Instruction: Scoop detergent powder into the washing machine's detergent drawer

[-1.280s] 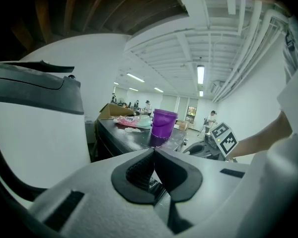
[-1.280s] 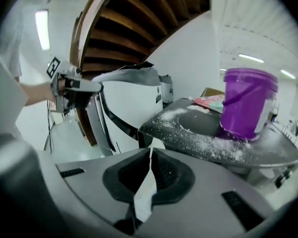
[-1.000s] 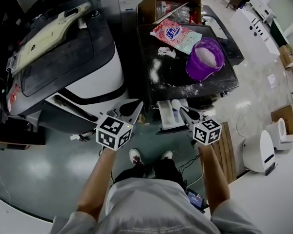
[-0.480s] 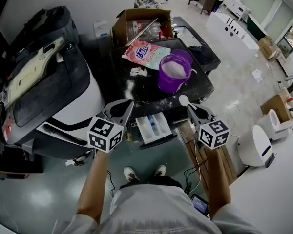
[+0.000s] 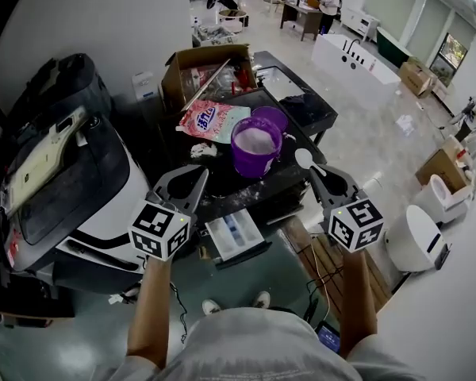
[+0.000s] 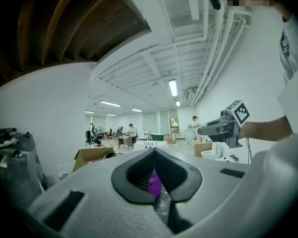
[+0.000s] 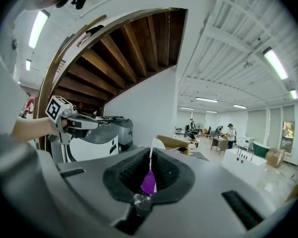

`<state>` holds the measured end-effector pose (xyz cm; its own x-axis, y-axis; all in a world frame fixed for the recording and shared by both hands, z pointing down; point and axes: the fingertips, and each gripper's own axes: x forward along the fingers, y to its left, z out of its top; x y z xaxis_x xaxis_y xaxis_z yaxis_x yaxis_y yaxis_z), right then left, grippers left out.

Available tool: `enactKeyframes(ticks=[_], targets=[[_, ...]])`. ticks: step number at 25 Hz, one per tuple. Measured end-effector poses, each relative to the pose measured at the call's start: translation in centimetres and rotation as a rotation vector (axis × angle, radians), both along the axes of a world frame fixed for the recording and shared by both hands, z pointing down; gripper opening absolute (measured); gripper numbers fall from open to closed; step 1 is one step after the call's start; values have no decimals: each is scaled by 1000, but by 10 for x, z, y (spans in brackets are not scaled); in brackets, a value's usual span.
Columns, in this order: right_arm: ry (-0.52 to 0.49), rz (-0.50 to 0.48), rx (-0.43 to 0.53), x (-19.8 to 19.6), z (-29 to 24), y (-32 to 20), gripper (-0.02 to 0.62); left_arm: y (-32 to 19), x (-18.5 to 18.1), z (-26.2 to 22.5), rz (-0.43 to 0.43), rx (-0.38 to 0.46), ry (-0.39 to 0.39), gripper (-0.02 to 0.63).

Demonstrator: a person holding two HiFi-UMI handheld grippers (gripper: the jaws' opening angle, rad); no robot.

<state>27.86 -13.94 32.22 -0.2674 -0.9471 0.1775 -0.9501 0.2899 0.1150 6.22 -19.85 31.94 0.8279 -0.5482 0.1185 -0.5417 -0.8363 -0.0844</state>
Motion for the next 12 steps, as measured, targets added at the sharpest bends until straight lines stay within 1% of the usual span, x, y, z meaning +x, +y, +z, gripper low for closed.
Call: enactKeyframes(ticks=[5, 12], targets=[[19, 7, 43, 8, -23, 2, 12, 0, 13, -23, 21, 56, -4, 6], [28, 5, 84, 11, -42, 4, 12, -1, 17, -39, 17, 88, 6, 6]])
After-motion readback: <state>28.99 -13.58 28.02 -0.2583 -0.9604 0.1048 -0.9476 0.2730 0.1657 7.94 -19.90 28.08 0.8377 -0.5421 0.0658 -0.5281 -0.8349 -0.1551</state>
